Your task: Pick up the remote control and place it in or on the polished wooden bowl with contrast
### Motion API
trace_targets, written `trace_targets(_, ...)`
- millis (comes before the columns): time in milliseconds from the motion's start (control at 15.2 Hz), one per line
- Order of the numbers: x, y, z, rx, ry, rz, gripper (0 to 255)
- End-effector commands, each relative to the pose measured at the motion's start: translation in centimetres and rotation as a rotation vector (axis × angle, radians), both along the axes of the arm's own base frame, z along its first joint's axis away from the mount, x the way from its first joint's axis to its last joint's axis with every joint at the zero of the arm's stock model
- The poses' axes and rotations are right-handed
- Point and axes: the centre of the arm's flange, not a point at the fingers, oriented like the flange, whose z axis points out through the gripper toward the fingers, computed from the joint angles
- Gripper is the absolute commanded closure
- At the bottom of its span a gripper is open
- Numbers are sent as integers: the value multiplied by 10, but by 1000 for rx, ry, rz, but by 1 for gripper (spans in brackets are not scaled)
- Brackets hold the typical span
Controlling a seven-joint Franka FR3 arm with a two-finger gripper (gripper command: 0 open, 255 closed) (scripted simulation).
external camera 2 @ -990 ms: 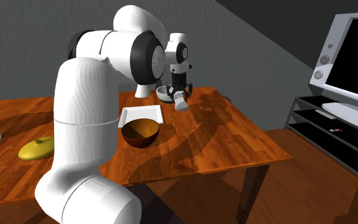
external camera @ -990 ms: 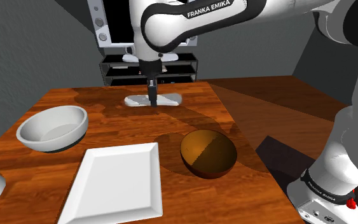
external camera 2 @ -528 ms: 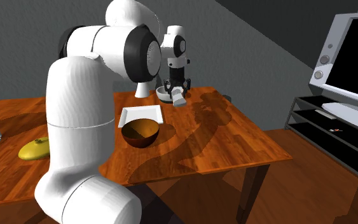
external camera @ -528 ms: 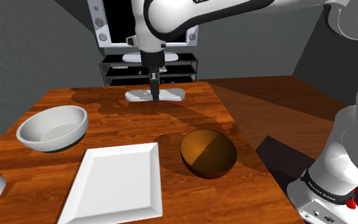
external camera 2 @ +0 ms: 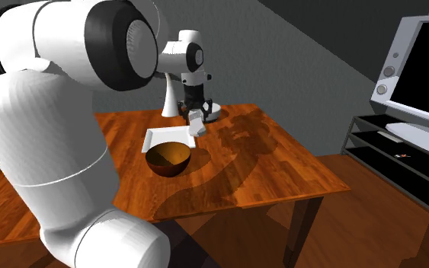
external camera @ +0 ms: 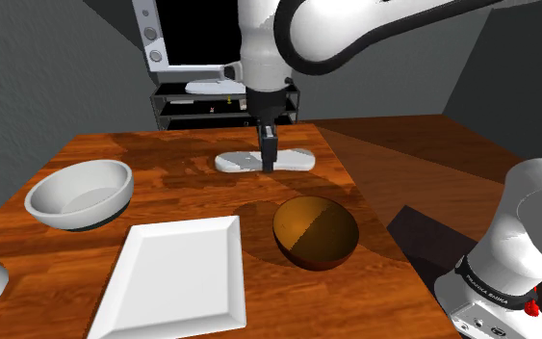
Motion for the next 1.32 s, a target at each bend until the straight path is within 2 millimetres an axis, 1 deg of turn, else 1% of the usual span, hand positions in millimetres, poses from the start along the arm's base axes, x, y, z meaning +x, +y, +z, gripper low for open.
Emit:
trace_targets(0, -26, 0, 1, 0, 0, -1, 255)
trace_targets(528, -131, -2, 3, 0, 0, -1, 255)
trace_targets(594, -152, -2, 3, 0, 0, -1, 255)
trace_targets(1254, -152, -2, -49, 0, 0, -1, 255)
